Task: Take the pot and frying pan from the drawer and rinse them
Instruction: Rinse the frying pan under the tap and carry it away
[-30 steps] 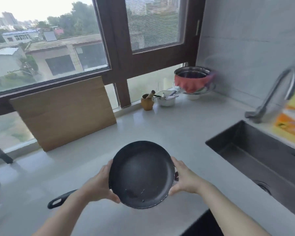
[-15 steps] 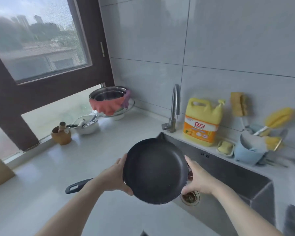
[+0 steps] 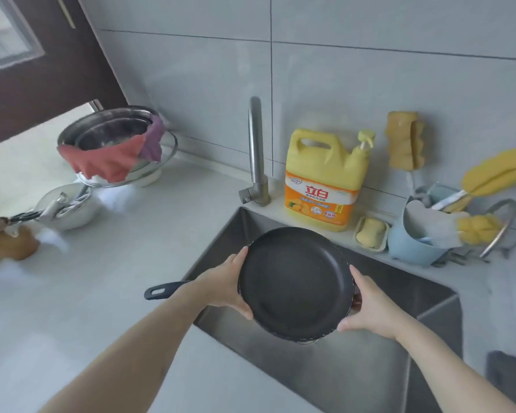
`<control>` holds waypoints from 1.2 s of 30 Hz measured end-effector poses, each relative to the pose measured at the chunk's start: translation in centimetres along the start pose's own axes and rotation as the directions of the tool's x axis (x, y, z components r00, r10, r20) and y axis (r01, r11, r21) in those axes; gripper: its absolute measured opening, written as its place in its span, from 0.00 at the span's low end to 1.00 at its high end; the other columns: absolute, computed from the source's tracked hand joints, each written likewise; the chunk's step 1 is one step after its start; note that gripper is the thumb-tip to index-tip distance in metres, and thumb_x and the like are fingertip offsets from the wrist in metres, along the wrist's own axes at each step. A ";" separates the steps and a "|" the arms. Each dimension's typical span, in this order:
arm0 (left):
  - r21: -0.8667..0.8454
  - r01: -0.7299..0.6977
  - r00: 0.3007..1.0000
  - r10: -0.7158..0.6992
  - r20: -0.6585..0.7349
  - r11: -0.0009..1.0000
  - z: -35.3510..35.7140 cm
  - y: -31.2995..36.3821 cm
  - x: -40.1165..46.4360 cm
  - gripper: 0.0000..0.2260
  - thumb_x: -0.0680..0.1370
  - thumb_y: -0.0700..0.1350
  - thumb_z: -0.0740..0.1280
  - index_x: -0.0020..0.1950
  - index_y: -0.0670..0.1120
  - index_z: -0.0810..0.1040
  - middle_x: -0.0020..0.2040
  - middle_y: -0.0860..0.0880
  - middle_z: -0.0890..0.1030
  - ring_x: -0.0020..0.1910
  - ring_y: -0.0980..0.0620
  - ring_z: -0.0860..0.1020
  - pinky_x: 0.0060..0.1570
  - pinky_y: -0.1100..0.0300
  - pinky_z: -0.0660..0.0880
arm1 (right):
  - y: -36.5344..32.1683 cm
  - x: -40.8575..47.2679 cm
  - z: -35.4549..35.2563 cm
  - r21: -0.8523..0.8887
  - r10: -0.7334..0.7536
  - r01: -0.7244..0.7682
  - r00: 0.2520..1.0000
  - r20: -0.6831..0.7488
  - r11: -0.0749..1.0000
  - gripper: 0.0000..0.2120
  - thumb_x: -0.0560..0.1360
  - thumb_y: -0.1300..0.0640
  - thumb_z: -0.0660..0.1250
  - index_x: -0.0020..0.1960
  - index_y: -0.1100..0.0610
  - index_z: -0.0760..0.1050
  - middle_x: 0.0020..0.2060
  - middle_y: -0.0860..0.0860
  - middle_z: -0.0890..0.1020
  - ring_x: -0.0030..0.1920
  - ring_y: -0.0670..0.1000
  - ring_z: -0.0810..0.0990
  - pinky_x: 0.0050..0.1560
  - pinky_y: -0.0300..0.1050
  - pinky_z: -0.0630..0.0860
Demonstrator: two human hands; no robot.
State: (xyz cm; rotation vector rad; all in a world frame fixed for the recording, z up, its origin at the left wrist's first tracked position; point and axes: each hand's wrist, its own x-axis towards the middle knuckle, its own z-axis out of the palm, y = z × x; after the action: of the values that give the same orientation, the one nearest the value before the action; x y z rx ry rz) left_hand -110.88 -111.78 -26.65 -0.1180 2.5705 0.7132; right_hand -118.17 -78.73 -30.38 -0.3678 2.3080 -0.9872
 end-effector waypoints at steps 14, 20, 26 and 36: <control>0.041 -0.046 0.975 0.036 0.221 0.998 9.9 -3.0 11.4 0.68 0.56 0.58 0.82 0.74 0.64 0.30 0.70 0.55 0.61 0.62 0.47 0.76 0.60 0.47 0.74 | 11.5 3.0 5.8 0.136 0.162 -0.151 0.984 -0.076 0.979 0.62 0.51 0.59 0.81 0.70 0.27 0.48 0.60 0.42 0.68 0.49 0.49 0.79 0.48 0.29 0.74; -0.066 0.056 0.973 -0.039 0.227 0.996 12.4 -7.3 12.7 0.67 0.56 0.54 0.83 0.71 0.69 0.28 0.69 0.60 0.60 0.59 0.50 0.76 0.60 0.50 0.74 | 13.4 7.2 9.5 0.134 0.200 -0.198 0.980 -0.001 0.971 0.67 0.52 0.56 0.83 0.77 0.37 0.44 0.60 0.43 0.65 0.55 0.46 0.75 0.55 0.36 0.73; -0.046 0.109 0.964 -0.094 0.249 0.993 14.2 -8.7 13.4 0.67 0.59 0.52 0.83 0.75 0.62 0.29 0.73 0.59 0.57 0.68 0.51 0.70 0.64 0.52 0.71 | 15.2 9.0 11.5 0.102 0.223 -0.226 0.974 0.040 0.969 0.69 0.47 0.48 0.81 0.78 0.38 0.43 0.61 0.44 0.66 0.58 0.43 0.74 0.64 0.47 0.74; 0.025 0.156 0.976 -0.158 0.148 0.988 13.3 -7.2 14.3 0.52 0.70 0.60 0.73 0.80 0.50 0.41 0.78 0.49 0.58 0.74 0.47 0.63 0.71 0.52 0.63 | 16.5 9.5 13.3 0.068 0.234 -0.236 0.972 0.029 0.969 0.66 0.53 0.50 0.81 0.78 0.41 0.41 0.64 0.44 0.64 0.54 0.41 0.74 0.55 0.39 0.76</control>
State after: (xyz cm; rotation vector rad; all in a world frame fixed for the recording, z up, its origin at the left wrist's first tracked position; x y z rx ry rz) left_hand -116.59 -110.70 -46.67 -0.2507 2.3921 0.6219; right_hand -117.76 -79.30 -53.57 -0.0715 2.2295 -0.9379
